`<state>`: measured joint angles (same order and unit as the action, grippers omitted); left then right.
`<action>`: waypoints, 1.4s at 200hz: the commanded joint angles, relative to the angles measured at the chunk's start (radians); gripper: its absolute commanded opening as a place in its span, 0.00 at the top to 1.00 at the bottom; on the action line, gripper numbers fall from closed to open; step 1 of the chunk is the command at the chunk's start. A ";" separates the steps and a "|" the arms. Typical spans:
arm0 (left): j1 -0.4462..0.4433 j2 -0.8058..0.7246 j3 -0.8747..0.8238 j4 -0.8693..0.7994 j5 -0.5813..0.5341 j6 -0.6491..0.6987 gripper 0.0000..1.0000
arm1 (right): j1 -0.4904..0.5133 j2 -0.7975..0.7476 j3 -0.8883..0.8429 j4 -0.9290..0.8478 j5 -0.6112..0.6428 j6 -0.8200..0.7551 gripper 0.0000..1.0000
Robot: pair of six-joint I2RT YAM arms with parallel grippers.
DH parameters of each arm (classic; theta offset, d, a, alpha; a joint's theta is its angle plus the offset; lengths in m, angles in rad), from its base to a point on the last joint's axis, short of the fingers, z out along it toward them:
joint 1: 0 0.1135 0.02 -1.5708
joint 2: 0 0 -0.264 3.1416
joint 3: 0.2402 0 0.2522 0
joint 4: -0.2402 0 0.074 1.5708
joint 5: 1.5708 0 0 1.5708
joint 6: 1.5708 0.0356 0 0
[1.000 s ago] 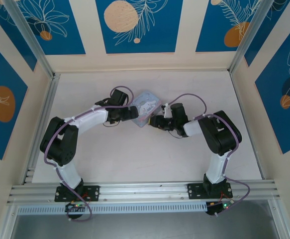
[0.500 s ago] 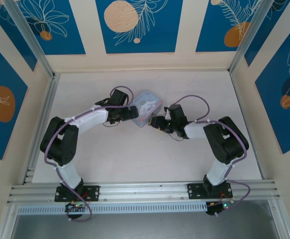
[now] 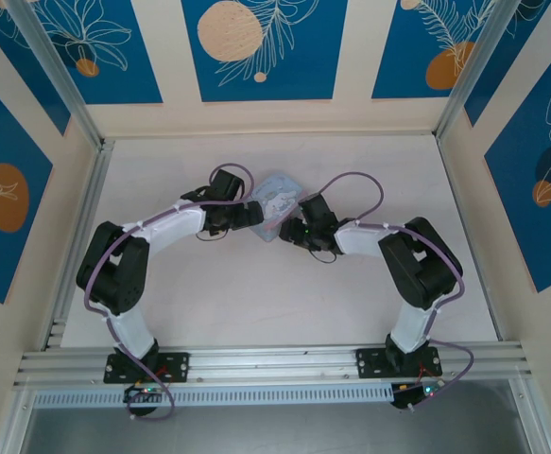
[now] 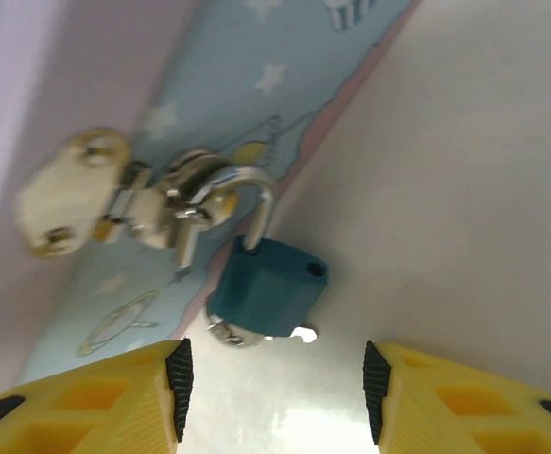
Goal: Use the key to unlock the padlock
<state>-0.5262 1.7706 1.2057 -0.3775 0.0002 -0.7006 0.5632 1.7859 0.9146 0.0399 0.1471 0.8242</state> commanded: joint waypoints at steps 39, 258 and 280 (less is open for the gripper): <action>-0.005 0.024 0.023 0.006 0.026 -0.013 0.00 | 0.009 0.060 0.056 -0.019 0.055 0.027 0.48; -0.005 0.046 0.036 0.012 0.035 -0.019 0.00 | 0.003 0.121 0.152 -0.125 0.116 -0.027 0.66; -0.005 0.046 0.037 0.012 0.035 -0.020 0.00 | -0.006 0.112 0.139 -0.106 0.097 -0.025 0.69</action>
<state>-0.5262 1.7912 1.2186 -0.3553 0.0193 -0.7082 0.5674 1.8763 1.0504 -0.0547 0.2554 0.8097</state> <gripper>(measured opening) 0.998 0.319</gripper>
